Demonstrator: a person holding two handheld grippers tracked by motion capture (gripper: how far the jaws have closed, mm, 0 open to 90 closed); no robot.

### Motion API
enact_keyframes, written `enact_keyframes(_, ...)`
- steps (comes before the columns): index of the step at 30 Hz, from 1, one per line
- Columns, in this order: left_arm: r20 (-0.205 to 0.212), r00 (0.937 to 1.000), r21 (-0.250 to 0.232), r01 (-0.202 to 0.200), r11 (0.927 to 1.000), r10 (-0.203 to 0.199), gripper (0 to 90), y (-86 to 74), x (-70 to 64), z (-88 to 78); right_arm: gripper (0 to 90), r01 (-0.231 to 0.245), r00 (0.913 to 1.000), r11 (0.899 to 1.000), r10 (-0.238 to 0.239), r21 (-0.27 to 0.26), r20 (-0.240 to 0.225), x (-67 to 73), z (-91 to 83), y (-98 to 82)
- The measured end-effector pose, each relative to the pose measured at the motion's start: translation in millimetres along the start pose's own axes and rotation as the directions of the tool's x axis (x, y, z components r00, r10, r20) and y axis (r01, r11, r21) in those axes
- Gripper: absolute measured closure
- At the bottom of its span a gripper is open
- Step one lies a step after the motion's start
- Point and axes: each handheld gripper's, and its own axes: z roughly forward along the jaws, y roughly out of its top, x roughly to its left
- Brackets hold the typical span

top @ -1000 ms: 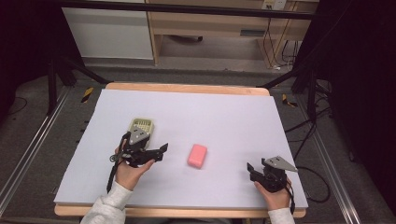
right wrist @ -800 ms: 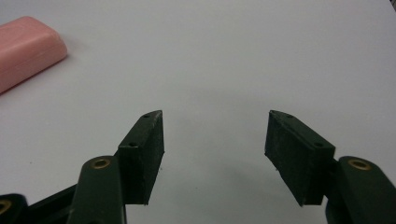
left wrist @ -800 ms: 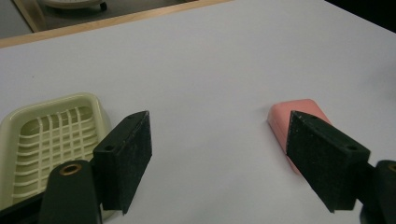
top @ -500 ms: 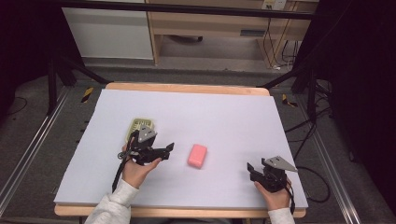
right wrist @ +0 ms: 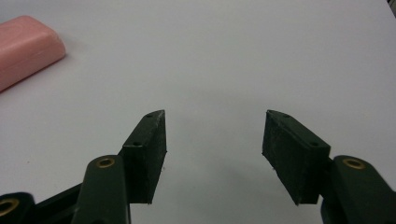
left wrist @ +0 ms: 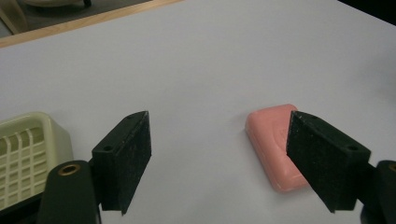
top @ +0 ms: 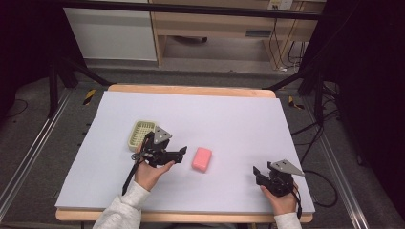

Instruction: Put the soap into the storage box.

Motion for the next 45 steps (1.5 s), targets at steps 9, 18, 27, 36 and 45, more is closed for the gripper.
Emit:
enact_keyframes(9, 0.017, 0.9995, 0.019, -0.027, 0.9995, 0.026, 21.6, 4.2, -11.3, 10.4, 39.8, 0.007, 1.0000, 1.000, -0.007, -0.003, 0.001, -0.6, 0.2, -0.1)
enact_keyframes(18, 0.029, 0.9988, 0.035, -0.039, 0.9986, 0.038, 21.2, 7.5, -20.7, 19.5, 39.9, 0.007, 1.0000, 1.000, -0.007, -0.003, -0.001, -0.5, 0.2, -0.1)
enact_keyframes(27, 0.046, 0.9975, 0.061, -0.056, 0.9965, 0.053, 20.1, 8.5, -31.2, 30.9, 40.0, 0.004, 1.0000, 1.000, -0.004, -0.002, -0.007, -0.2, 0.4, 0.1)
enact_keyframes(36, 0.060, 0.9967, 0.082, -0.061, 0.9948, 0.056, 19.1, 8.1, -39.1, 41.4, 40.1, 0.002, 1.0000, 1.000, -0.002, 0.000, -0.009, -0.1, 0.6, 0.2)
enact_keyframes(45, 0.063, 0.9956, 0.107, -0.075, 0.9914, 0.068, 18.3, 7.0, -46.6, 52.6, 40.4, 0.001, 0.9999, 1.000, -0.001, 0.001, -0.014, -0.3, 0.8, 0.1)
